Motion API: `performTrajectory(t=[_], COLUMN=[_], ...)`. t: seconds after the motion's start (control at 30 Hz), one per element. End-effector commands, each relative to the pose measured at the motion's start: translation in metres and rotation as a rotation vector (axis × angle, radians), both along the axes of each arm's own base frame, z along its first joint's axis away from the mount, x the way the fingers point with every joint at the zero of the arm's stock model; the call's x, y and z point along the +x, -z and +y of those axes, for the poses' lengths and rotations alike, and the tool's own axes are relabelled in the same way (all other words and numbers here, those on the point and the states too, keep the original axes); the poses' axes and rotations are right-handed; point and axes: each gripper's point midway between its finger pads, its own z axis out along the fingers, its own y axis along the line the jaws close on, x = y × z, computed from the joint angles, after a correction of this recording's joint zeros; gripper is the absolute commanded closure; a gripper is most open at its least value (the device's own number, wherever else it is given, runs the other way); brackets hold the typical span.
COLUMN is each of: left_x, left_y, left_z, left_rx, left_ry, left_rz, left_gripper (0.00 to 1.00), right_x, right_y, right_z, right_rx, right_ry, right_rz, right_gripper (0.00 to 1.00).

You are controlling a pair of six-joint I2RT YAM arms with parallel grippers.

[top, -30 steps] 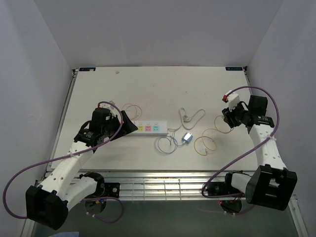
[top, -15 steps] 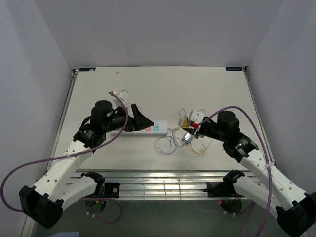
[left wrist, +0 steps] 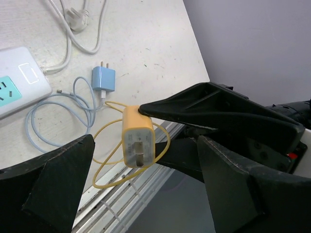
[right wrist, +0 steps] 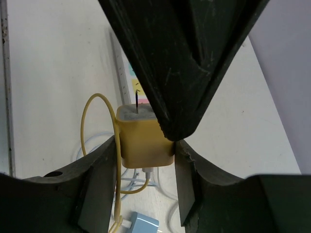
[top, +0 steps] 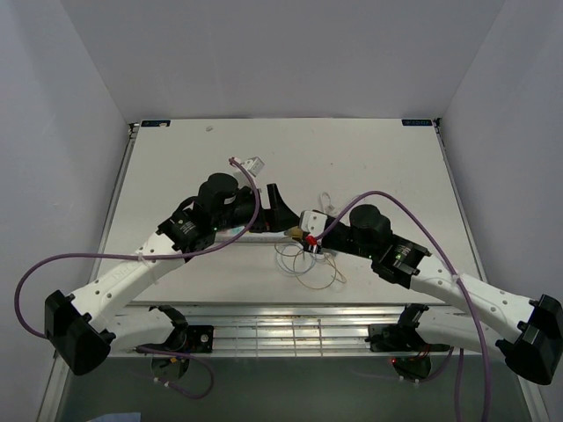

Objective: Insert the plug

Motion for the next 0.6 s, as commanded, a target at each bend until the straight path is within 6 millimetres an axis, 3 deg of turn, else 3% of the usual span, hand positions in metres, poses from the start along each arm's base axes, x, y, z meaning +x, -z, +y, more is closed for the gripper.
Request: performTrajectory(t=[0.0,0.13,0.23,0.57], left_x=[0.006,0.005,-0.001,-0.004], left_y=[-0.023,-0.021,-0.015,-0.009], left_z=[0.005,0.001,-0.008,-0.017], left_rx=[-0.002,-0.003,-0.002,-0.017], left_ry=[-0.041,-0.025,0.019,0.049], left_rz=[-0.075,-0.070,-0.045,-0.023], left_gripper=[0.02,0.03,0.09,0.56], right_x=[0.005,0.002,0.003,0.001], right_y=[-0.065,-0.070,-0.070,-0.073], right_z=[0.007,0.008,0.008,0.007], right_rx=[0.153,0.173,0.167,0.170], right_ry=[0.011,-0.001,0.006,0.005], right_rz=[-0.122,-0.125,-0.124,-0.124], right_gripper=[0.88,0.87,0.87,0.87])
